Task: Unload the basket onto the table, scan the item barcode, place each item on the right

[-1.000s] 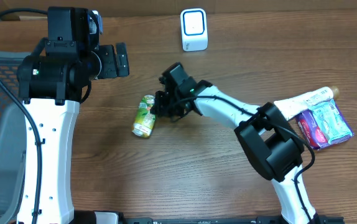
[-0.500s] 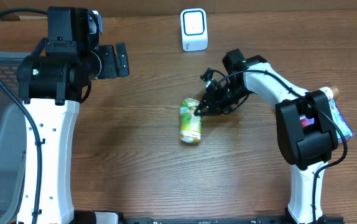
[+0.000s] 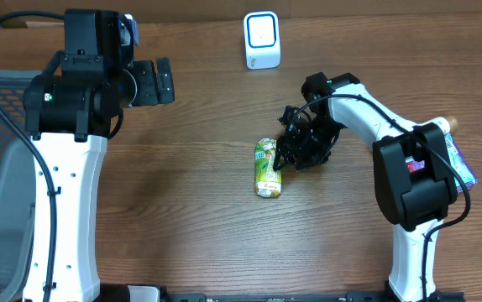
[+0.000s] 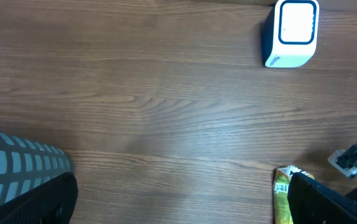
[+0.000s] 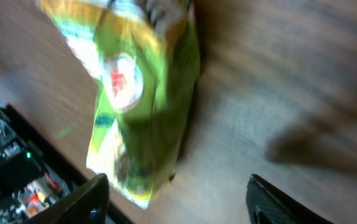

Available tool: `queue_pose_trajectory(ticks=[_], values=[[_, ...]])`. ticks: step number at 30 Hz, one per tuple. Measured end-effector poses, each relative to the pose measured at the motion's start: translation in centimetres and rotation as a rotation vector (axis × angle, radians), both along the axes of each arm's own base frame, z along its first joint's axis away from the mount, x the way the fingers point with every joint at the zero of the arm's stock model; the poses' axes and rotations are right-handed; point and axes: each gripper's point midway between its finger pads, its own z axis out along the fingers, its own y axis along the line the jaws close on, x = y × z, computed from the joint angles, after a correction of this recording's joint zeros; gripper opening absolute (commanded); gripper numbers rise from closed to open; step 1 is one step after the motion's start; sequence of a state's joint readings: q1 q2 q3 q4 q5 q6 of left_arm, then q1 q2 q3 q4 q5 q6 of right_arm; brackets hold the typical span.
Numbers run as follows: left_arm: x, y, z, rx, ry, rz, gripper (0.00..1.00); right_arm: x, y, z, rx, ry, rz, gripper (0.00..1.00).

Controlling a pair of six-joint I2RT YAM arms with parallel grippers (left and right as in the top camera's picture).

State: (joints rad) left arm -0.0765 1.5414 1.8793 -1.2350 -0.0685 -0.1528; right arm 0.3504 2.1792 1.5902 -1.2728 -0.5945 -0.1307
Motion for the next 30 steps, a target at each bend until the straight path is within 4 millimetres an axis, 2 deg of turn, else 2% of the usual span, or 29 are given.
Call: queue_pose_trajectory(ticks=[4,9,12,14,15,18,20,23,26,28,30], values=[[0.0,0.0,0.0,0.000,0.000,0.000,0.99,-1.2,0.5,0.4,-0.010,0.028,0.026,0.82],[0.0,0.0,0.0,0.000,0.000,0.000,1.00,-2.3,1.9,0.4,-0.047,0.028,0.058,0.80],[0.0,0.0,0.0,0.000,0.000,0.000,0.99,-1.9,2.3,1.0,-0.103,-0.041,0.050,0.83],[0.0,0.0,0.0,0.000,0.000,0.000,0.99,-0.8,2.0,2.3,-0.175,-0.137,0.007,0.88],[0.0,0.0,0.0,0.000,0.000,0.000,1.00,-0.4,1.6,3.2,-0.210,-0.178,-0.022,1.00],[0.0,0.0,0.0,0.000,0.000,0.000,1.00,0.7,0.1,8.6,-0.320,-0.364,-0.164,1.00],[0.0,0.0,0.0,0.000,0.000,0.000,1.00,0.9,0.6,9.8,-0.319,-0.411,-0.204,1.00],[0.0,0.0,0.0,0.000,0.000,0.000,0.99,1.3,2.3,9.1,-0.289,-0.448,-0.228,1.00],[0.0,0.0,0.0,0.000,0.000,0.000,1.00,0.4,3.0,6.2,-0.304,-0.417,-0.218,1.00],[0.0,0.0,0.0,0.000,0.000,0.000,1.00,-0.5,2.8,3.1,-0.339,-0.371,-0.209,1.00],[0.0,0.0,0.0,0.000,0.000,0.000,1.00,-0.7,2.8,2.0,-0.345,-0.355,-0.209,1.00]])
